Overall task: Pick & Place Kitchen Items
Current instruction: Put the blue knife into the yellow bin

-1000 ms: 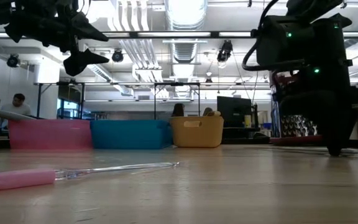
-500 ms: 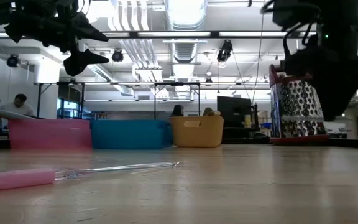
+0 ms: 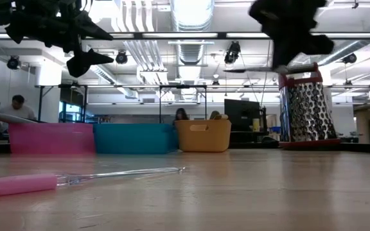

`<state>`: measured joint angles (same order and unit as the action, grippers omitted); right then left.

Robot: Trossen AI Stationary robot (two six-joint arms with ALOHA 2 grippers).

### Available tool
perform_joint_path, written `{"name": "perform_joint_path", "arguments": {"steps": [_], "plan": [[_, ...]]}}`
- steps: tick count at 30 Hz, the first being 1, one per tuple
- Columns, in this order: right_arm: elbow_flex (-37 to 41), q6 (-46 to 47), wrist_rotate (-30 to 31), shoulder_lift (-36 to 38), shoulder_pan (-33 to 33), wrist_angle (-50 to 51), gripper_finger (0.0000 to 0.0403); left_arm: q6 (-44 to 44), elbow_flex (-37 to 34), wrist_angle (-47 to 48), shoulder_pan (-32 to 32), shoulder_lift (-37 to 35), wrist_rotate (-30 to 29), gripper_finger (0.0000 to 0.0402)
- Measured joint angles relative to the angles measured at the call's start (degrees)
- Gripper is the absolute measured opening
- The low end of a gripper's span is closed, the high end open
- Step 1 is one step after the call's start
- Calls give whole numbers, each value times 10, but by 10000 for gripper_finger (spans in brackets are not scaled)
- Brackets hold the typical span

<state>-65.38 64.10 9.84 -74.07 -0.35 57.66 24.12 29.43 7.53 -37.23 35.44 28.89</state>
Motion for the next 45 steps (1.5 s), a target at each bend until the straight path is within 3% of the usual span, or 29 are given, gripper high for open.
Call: {"name": "perform_joint_path", "arguments": {"steps": [5,12,20,29,35,45], "plan": [[-125,-55,-72,-68,-92,92,27,0,0,0,0,0,0,287],[-277,-136,-148,-217,-145,243,27,-1,0,1,0,0,0,287],[-428,-211,-205,-361,-185,323,27,-1,-5,3,0,0,0,287],[-566,-245,-237,-477,-225,324,27,-7,-7,17,0,0,0,287],[-584,-257,-252,-502,-248,324,27,-17,-7,26,0,0,1,287],[-496,-255,-251,-492,-258,324,27,-19,-7,26,0,0,1,287]]}}
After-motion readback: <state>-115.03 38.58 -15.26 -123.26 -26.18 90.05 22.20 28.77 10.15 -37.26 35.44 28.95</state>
